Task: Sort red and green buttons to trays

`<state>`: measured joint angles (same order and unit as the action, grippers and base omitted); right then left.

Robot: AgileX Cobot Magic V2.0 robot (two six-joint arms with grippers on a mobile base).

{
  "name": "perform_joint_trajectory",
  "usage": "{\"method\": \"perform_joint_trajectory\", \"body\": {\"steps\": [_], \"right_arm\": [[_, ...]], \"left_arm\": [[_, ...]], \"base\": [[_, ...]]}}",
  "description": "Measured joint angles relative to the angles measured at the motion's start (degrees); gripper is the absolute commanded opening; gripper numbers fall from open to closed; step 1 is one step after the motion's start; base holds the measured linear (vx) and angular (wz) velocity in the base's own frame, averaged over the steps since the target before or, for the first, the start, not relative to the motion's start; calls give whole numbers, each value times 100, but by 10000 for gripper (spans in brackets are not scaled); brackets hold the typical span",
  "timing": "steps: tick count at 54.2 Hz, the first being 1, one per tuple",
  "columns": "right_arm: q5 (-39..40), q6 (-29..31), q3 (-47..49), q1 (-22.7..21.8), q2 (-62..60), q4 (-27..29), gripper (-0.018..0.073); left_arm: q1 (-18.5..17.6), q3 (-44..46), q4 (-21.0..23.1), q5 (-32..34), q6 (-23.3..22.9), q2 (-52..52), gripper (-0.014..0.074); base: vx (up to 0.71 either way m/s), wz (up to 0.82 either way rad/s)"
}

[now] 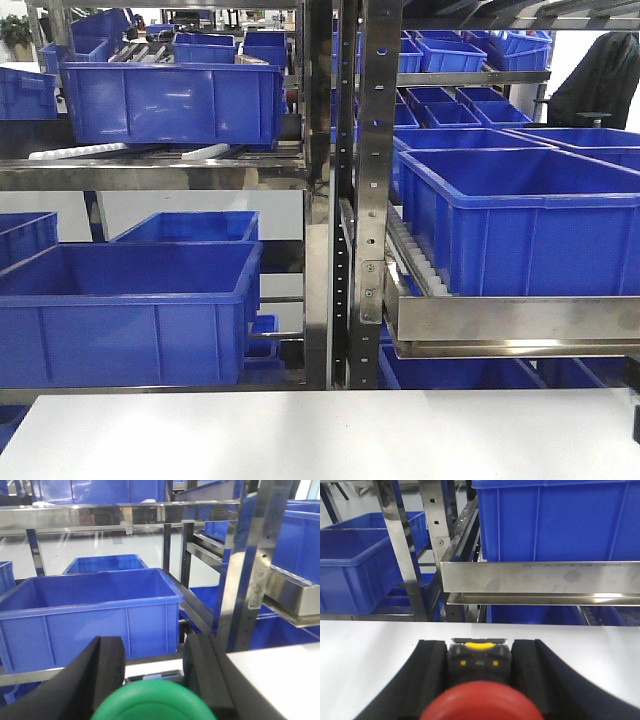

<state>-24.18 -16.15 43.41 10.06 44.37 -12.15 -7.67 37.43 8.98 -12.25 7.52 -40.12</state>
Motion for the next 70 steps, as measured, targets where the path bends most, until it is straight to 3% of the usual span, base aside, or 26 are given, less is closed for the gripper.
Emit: {"method": "perform_joint_trajectory", "body": {"steps": [70], "right_arm": [[-61,11,0,0,-31,-33,-9]], "left_arm": [[0,0,0,-245,4,91,-3]], "base": [[0,0]]}}
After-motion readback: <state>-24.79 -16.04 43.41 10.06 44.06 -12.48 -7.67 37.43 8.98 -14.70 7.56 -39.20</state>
